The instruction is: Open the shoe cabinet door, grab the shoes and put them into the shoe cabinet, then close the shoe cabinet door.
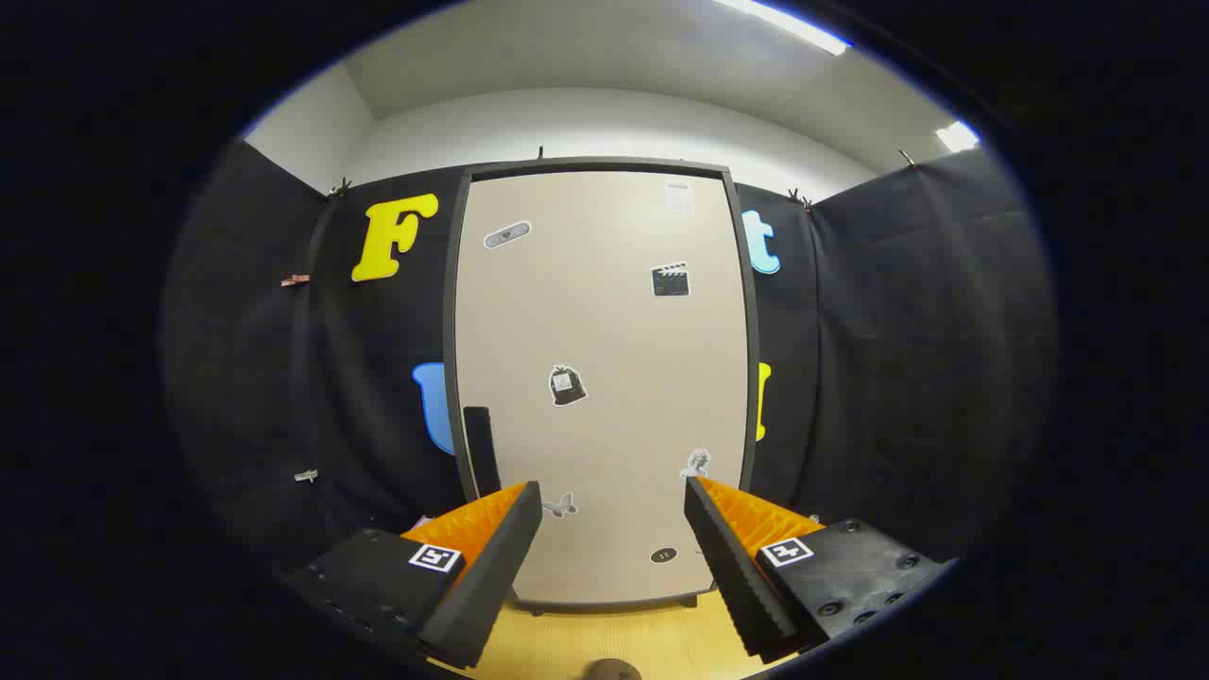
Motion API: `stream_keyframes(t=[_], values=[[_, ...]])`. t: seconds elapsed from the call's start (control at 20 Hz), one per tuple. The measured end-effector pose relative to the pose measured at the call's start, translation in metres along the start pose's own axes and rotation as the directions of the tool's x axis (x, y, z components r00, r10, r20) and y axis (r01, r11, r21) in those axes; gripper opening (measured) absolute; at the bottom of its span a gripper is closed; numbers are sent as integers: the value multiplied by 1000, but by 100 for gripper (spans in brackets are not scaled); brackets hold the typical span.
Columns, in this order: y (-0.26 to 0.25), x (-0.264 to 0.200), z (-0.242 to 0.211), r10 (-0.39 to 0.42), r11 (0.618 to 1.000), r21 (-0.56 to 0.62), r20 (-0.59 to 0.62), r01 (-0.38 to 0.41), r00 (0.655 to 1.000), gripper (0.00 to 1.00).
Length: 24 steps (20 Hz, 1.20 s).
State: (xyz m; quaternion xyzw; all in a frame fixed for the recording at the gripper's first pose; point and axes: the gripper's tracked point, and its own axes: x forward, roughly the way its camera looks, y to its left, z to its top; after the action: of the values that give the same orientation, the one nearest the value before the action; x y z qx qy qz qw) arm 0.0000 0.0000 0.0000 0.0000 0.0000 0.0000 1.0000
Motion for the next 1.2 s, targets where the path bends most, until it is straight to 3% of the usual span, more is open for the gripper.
stream_keyframes(t=[0.7,1.2], values=[[5,-8,3,1,1000,-5,15,-1,1000,99],[73,19,-24,104,994,21,-39,-104,994,99]])
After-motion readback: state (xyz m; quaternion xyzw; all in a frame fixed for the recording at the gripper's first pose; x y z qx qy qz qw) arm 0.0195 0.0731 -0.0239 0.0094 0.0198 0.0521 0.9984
